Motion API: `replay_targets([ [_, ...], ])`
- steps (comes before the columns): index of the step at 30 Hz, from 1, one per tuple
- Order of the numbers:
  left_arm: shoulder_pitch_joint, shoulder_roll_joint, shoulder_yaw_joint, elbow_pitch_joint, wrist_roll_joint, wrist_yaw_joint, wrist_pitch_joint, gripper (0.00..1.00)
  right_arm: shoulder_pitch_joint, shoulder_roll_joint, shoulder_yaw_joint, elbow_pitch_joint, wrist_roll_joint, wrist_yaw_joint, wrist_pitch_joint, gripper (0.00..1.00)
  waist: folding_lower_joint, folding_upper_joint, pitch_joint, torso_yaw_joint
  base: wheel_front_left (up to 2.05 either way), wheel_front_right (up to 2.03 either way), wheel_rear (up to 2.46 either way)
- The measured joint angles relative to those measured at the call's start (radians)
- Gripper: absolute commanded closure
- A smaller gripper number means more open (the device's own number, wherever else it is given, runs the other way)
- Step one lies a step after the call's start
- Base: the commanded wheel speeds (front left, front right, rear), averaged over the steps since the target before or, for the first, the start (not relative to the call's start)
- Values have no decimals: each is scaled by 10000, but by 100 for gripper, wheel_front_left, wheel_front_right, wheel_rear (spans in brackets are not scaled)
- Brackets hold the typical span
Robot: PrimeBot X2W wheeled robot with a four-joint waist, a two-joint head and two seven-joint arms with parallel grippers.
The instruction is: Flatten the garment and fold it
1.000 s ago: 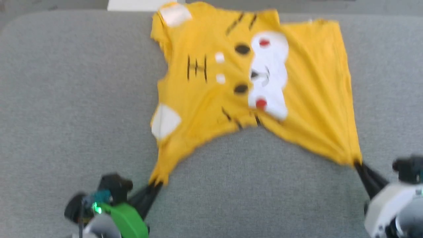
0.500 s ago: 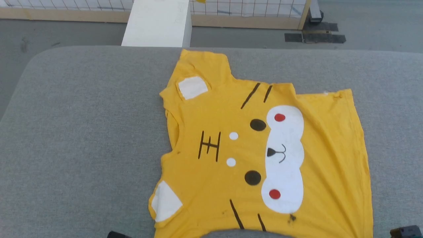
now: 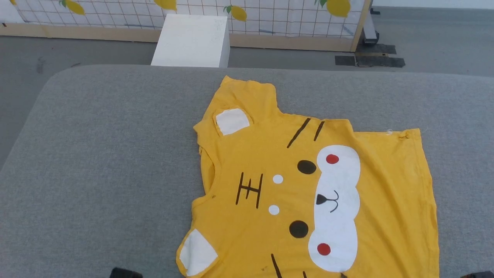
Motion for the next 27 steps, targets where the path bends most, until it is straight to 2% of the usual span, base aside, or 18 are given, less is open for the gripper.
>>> replay_targets([
  [4, -431, 213, 291, -405, 472, 67, -303, 100, -321, -71, -42, -395, -92, 0, -232, 100, 0, 0, 59, 13, 0, 0, 0],
  [12, -2038, 619, 865, -1350, 1613, 171, -428, 100, -1904, -671, -4, -1131, -205, 0, -349, 100, 0, 0, 633, -79, 0, 0, 0],
  [18, -3217, 639, 1162, -1695, 2330, 226, -268, 100, -3219, -1062, 67, -1133, -278, 0, -426, 100, 0, 0, 1274, -199, 0, 0, 0],
  [27, -4433, 502, 1634, -1229, 2807, -84, -627, 100, -4494, -1195, -25, -1078, -591, 0, -502, 100, 0, 0, 2302, -374, 0, 0, 0],
])
